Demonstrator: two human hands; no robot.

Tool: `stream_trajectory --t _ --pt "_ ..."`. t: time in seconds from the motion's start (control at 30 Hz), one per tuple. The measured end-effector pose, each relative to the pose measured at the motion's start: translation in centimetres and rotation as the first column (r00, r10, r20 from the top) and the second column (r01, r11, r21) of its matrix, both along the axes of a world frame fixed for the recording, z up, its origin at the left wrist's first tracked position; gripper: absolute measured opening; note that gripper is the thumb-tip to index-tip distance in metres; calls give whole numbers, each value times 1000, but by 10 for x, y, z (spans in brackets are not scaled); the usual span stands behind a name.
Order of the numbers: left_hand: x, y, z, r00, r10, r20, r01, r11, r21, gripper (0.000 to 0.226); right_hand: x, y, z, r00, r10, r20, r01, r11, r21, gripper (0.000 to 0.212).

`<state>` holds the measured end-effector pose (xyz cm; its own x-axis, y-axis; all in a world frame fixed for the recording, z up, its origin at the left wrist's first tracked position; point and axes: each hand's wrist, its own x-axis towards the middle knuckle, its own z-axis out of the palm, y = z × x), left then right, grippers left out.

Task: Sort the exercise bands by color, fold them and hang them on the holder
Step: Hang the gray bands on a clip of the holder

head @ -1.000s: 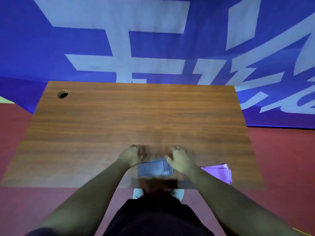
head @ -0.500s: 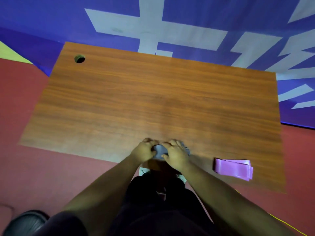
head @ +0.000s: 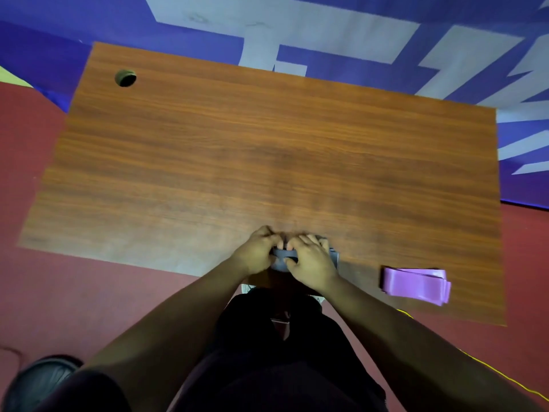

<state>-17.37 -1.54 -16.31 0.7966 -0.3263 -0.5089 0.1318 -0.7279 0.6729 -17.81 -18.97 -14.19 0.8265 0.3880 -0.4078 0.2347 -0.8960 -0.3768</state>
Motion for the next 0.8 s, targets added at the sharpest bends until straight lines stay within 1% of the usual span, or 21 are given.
stream_trajectory --t 0.07,0.13,0.17,0.2,0.27,0.33,0.4,0.43,0.5,0.53,0.6,0.63,0.67,0.73,0.8 --pt "6 3 4 999 -41 35 41 999 -13 33 7 0 6 997 -25 -70 30 998 63 18" --pt "15 9 15 995 -63 76 66 997 -41 32 19 -1 21 965 -114 -237 162 968 193 10" --pt "22 13 21 992 -71 103 79 994 -77 31 27 -1 32 934 -147 -327 238 936 258 8" --pt "30 18 30 987 -97 127 111 988 -109 30 36 -2 44 910 -162 -382 292 904 311 8" --pt "49 27 52 971 -186 148 212 960 -181 31 57 -4 69 888 -160 -431 336 866 370 10" --pt "67 36 83 960 -245 139 272 933 -235 40 78 -4 96 861 -144 -487 384 812 439 14" --pt "82 42 115 958 -251 140 279 925 -256 51 96 -3 122 837 -152 -526 455 728 513 14" --pt "88 45 131 964 -226 138 257 923 -286 54 103 -2 135 820 -168 -547 499 676 542 14" --pt "96 46 157 980 -134 145 180 908 -379 54 114 1 159 767 -194 -612 603 545 583 10" --pt "100 47 169 982 -83 171 149 897 -416 52 118 2 170 744 -198 -639 641 481 598 9" --pt "109 48 193 967 -19 253 137 879 -456 52 123 2 189 711 -190 -677 691 363 625 6" --pt "114 48 205 956 -12 295 150 880 -450 56 125 1 199 693 -185 -697 715 305 629 2" --pt "118 47 217 942 -22 334 172 888 -426 62 127 0 208 670 -172 -722 739 248 626 2" --pt "128 44 236 908 -92 409 243 910 -335 73 133 -2 226 636 -106 -764 769 168 616 17" --pt "137 40 254 872 -127 474 281 921 -271 69 139 -2 244 613 -23 -790 786 123 606 31"
